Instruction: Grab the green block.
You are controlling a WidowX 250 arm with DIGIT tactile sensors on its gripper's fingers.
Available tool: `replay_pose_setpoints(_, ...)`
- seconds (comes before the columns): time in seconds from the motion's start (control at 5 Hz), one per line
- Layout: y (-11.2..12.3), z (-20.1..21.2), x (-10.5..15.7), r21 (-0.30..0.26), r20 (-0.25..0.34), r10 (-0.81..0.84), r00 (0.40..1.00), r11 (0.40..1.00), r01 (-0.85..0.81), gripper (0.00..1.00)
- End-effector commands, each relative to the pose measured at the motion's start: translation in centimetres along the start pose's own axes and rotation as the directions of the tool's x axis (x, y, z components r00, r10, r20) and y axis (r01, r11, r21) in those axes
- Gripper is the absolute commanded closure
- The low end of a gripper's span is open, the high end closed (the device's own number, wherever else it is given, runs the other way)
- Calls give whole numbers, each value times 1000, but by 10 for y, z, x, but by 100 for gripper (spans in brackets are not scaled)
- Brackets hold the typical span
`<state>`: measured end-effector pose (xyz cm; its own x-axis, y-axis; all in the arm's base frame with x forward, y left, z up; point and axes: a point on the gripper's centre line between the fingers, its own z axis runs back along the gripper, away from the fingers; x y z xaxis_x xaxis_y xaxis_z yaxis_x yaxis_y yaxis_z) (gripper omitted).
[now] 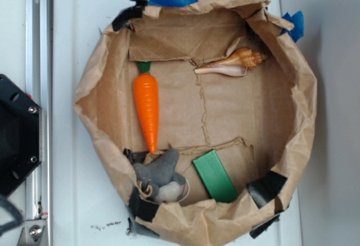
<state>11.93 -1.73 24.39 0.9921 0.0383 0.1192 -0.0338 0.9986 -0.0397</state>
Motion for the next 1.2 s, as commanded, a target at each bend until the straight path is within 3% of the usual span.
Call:
replay_pose_setpoints(0.0,0,0,0,0,0,0,1000,1000,0,0)
replay_pose_setpoints(0.4,21,-10,88,66,56,-11,998,998,8,0)
replay_pose_setpoints(0.6,26,-30,131,-11,58,-115,992,993,115,0)
replay_pose_setpoints(0.8,13,-61,161,-90,88,-215,973,971,222,0)
replay_pose_setpoints(1.0,5,-106,164,-50,119,-377,919,922,385,0)
